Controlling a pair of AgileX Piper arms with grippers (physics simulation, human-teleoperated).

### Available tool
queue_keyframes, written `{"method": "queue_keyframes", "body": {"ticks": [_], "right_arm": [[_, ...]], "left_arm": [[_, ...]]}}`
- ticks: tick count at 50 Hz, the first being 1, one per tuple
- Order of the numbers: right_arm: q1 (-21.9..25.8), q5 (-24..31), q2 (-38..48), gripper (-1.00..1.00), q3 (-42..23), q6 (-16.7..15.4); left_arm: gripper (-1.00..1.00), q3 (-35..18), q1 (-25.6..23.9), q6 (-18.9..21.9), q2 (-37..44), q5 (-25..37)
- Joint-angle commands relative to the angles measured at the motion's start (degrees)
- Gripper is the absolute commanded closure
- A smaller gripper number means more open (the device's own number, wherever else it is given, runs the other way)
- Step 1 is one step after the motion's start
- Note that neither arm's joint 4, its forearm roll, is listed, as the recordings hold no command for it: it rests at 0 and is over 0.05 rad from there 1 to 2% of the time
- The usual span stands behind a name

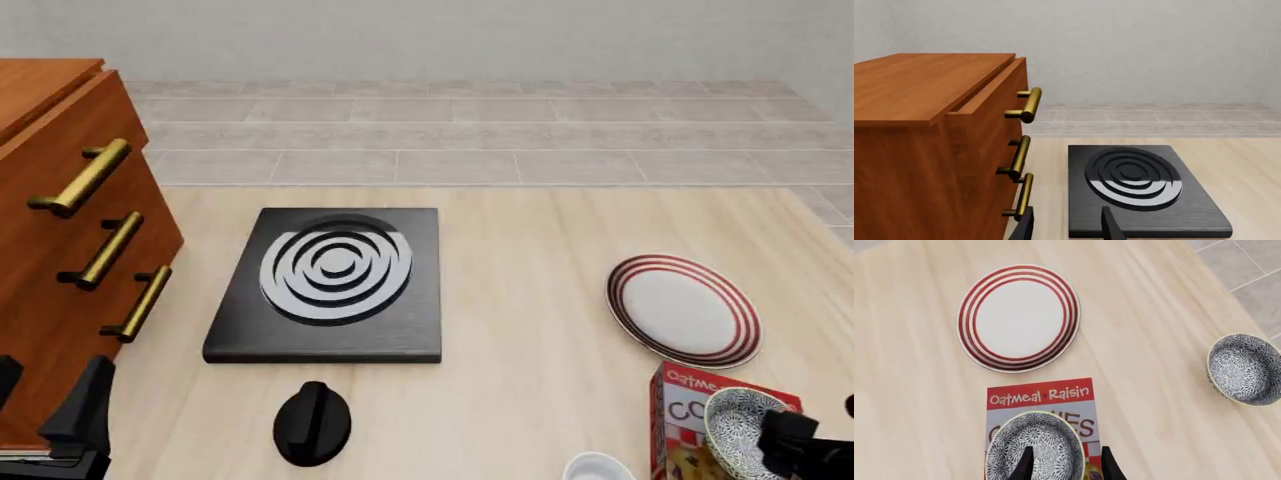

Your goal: Pick the akita bowl on the cookies box and place it on the plate.

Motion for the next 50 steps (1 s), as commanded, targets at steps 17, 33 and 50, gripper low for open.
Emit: {"method": "queue_keyframes", "body": {"ticks": [17, 33, 50], "right_arm": [[0.06, -6.00, 4.10, -1.00, 4.34, 0.08], [0.47, -8.15, 5.67, -1.00, 5.59, 0.22], [0.67, -11.10, 7.75, -1.00, 7.07, 0.29]], "left_arm": [[-1.00, 0.00, 0.00, 0.00, 0.00, 0.00], [-1.00, 0.00, 0.00, 0.00, 0.00, 0.00], [-1.00, 0.00, 0.00, 0.00, 0.00, 0.00]]}}
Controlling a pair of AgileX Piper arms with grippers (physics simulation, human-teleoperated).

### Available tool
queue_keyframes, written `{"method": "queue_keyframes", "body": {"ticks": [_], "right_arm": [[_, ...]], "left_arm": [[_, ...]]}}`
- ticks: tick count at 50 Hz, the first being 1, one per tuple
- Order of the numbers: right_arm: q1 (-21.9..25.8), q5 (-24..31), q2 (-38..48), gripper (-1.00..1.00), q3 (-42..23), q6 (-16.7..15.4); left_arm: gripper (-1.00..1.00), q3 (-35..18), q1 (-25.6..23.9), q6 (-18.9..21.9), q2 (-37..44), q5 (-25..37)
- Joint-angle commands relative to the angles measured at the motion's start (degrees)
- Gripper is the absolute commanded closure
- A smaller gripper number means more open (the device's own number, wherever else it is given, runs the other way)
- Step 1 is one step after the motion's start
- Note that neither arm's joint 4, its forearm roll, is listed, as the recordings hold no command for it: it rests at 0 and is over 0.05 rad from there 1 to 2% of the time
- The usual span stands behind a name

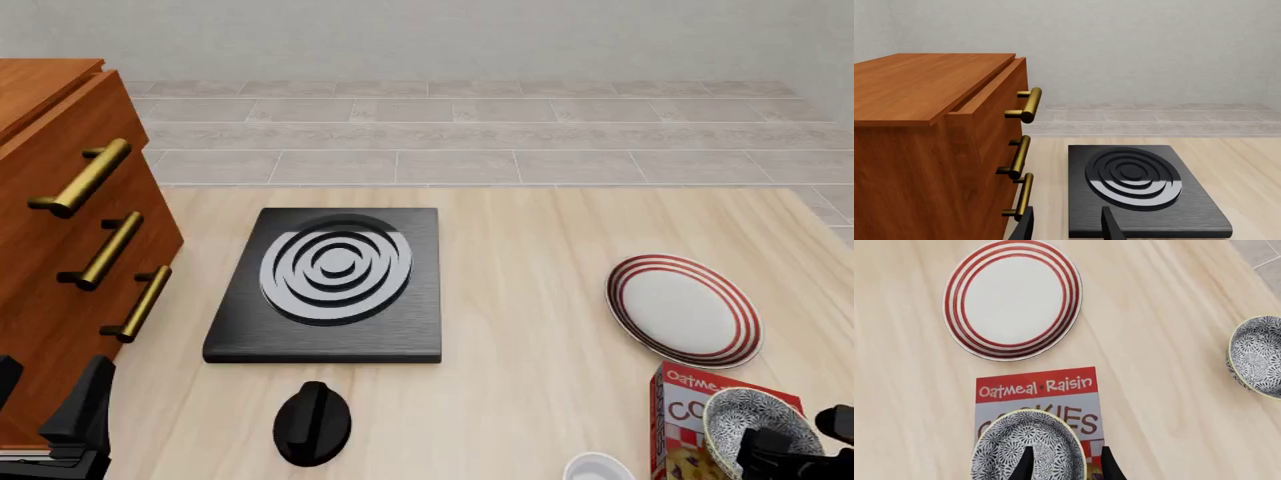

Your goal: Pick the akita bowl on the cookies box and place it on the plate.

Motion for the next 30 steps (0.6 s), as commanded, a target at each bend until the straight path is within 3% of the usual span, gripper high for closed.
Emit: {"method": "queue_keyframes", "body": {"ticks": [1, 5, 6, 30], "right_arm": [[0.17, -0.97, 0.63, -1.00, 0.83, 0.13], [0.46, 0.45, -0.92, -1.00, 0.58, 0.24], [-0.27, 0.01, -0.46, 1.00, 0.47, -0.20], [0.37, 6.23, -5.16, 1.00, -3.09, 0.03]], "left_arm": [[-1.00, 0.00, 0.00, 0.00, 0.00, 0.00], [-1.00, 0.00, 0.00, 0.00, 0.00, 0.00], [-1.00, 0.00, 0.00, 0.00, 0.00, 0.00], [-1.00, 0.00, 0.00, 0.00, 0.00, 0.00]]}}
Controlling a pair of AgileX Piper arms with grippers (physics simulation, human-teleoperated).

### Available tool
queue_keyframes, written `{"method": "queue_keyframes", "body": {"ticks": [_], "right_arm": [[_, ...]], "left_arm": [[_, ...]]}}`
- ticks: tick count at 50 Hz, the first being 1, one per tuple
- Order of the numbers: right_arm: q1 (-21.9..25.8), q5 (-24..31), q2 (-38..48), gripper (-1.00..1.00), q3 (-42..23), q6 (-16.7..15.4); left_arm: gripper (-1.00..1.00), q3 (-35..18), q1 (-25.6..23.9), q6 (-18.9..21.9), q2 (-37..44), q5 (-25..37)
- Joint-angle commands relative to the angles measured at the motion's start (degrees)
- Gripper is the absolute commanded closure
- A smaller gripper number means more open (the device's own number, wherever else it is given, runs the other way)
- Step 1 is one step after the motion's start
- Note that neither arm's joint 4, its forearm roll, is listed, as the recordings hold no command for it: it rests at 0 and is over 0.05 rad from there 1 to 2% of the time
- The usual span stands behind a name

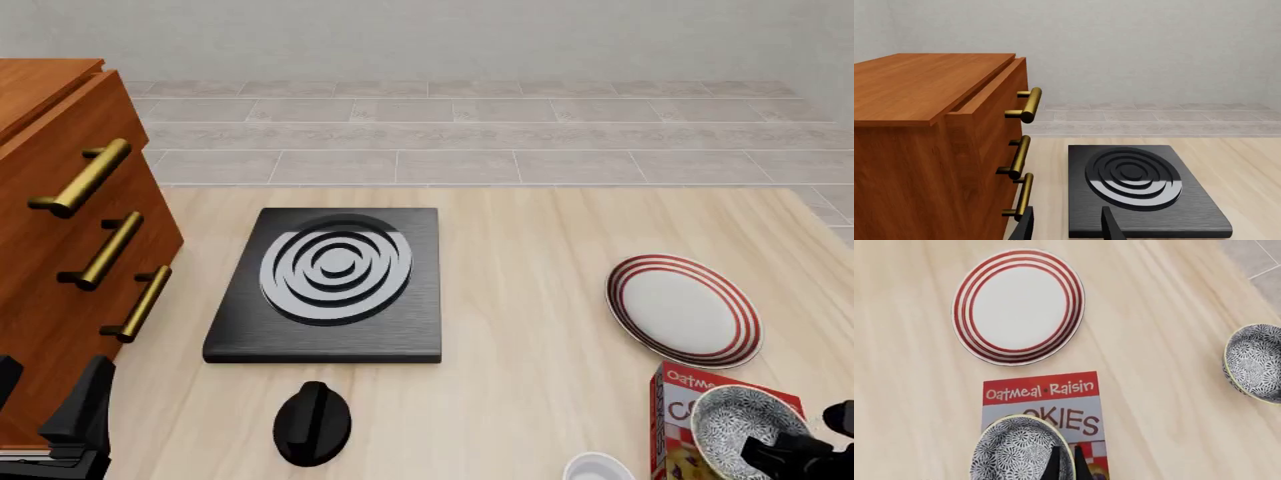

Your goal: Pick the akita bowl on the cookies box and place it on the plate.

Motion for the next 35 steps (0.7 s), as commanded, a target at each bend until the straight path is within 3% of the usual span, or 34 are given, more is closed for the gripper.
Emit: {"method": "queue_keyframes", "body": {"ticks": [1, 15, 35], "right_arm": [[0.69, 4.76, -3.16, 1.00, -2.49, 1.38], [5.04, 11.20, -7.90, 1.00, -8.50, 5.62], [9.58, 6.46, -1.84, 1.00, -15.85, 8.42]], "left_arm": [[-1.00, 0.00, 0.00, 0.00, 0.00, 0.00], [-1.00, 0.00, 0.00, 0.00, 0.00, 0.00], [-1.00, 0.00, 0.00, 0.00, 0.00, 0.00]]}}
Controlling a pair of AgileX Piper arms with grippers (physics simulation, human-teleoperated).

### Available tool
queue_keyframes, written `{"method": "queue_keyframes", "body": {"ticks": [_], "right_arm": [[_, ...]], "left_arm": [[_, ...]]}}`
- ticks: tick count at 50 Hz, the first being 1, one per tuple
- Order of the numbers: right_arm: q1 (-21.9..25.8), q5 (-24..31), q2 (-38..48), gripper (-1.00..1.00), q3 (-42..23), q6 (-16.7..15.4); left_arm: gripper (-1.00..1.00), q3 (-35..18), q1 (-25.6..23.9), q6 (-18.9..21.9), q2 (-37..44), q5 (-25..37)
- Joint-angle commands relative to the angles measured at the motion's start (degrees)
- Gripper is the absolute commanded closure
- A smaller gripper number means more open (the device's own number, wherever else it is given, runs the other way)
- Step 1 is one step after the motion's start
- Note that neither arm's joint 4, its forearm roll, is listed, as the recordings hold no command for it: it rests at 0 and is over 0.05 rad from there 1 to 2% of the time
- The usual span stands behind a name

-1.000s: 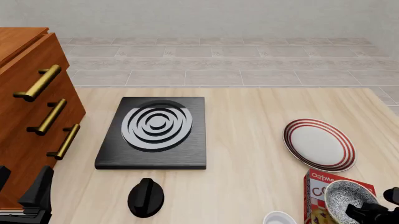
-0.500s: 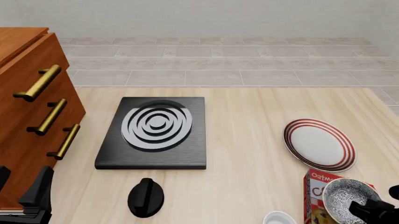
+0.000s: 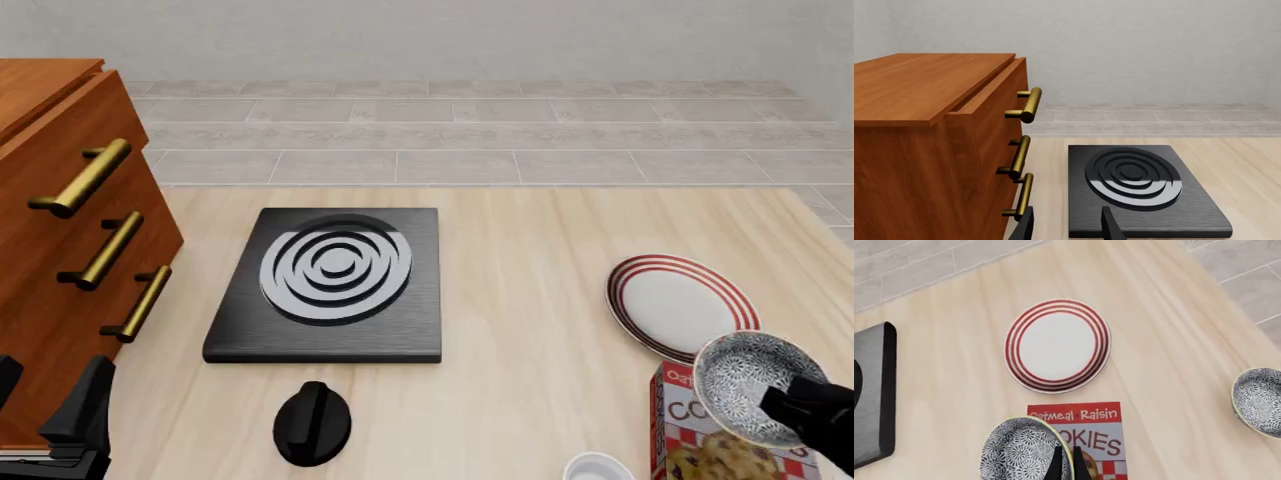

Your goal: Pick the akita bowl on the cookies box and place it on the plate.

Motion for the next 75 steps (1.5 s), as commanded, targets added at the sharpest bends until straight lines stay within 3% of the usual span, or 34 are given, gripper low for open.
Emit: {"method": "queue_keyframes", "body": {"ticks": [1, 20, 32, 51, 60, 75], "right_arm": [[2.58, -2.62, 3.64, 1.00, -4.91, 1.87], [3.28, -16.75, 20.70, 1.00, -9.96, 5.16], [4.50, -22.83, 27.58, 1.00, -11.16, 6.85], [4.41, -29.37, 35.83, 1.00, -12.68, 8.86], [4.34, -35.66, 41.78, 1.00, -10.50, 11.98], [3.08, -39.63, 46.07, 1.00, -9.92, 13.31]], "left_arm": [[-1.00, 0.00, 0.00, 0.00, 0.00, 0.00], [-1.00, 0.00, 0.00, 0.00, 0.00, 0.00], [-1.00, 0.00, 0.00, 0.00, 0.00, 0.00], [-1.00, 0.00, 0.00, 0.00, 0.00, 0.00], [-1.00, 0.00, 0.00, 0.00, 0.00, 0.00], [-1.00, 0.00, 0.00, 0.00, 0.00, 0.00]]}}
